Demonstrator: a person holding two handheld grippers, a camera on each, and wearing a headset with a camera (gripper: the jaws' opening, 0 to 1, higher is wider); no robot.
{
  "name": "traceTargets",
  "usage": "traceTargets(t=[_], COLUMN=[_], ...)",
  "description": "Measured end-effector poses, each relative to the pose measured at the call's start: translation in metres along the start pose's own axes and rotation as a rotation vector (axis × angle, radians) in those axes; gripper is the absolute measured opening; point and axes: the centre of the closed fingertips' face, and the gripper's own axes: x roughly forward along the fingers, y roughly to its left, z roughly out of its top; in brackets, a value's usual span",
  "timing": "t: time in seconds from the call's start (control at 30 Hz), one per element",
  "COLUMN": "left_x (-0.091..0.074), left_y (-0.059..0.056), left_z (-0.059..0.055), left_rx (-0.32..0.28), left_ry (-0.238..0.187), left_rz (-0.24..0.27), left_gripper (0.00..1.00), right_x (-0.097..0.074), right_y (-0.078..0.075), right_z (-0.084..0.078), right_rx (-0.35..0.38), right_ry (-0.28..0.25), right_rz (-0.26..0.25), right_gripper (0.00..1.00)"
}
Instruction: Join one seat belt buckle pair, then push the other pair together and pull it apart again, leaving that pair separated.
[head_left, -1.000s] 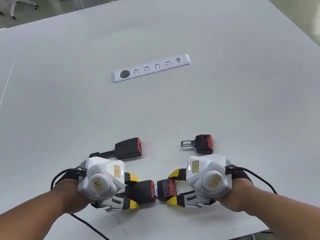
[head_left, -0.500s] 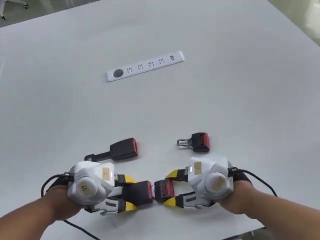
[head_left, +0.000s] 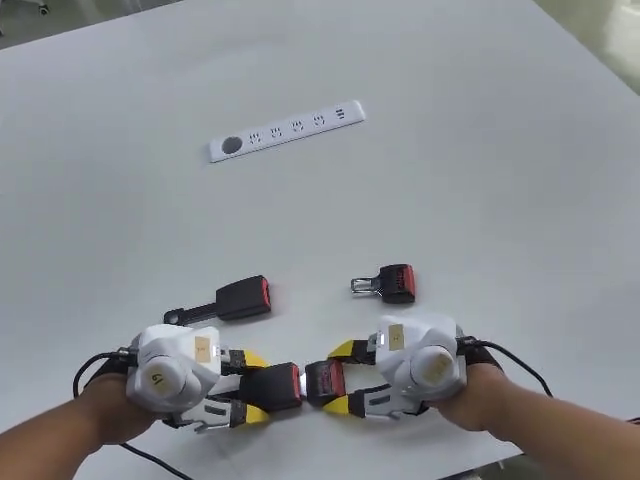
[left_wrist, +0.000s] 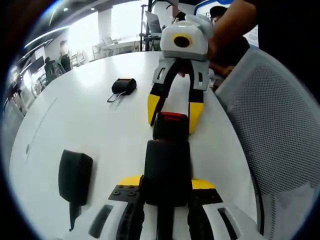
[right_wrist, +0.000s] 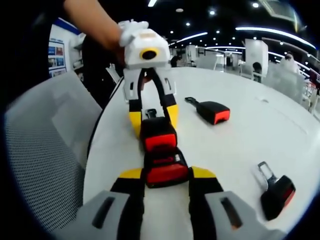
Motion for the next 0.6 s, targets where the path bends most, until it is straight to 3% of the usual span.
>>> traceTargets(t=[0.47,0.53,0.6], left_x=[-0.0001,-0.0001,0.0002], left_y=[-0.0009,-0.0014,-0.0019], left_z=[-0.0004,0.0002,0.0001], left_rx=[0.002,-0.012,0.013], left_ry=[0.006,0.006,0.019], left_rz=[0.006,0.003,-0.001], left_gripper=[0.34,0.34,0.34], right_x=[0.0003,0.001,0.0007], right_y=[0.0015,0.0016,0.0013], right_z=[0.0003,0.0001,0.0012], right_rx=[0.014,-0.015,0.002], right_ry=[-0.001,0.013,0.015], right_rz=[0.003,0.007,0.016], right_gripper=[0.33,0.34,0.35])
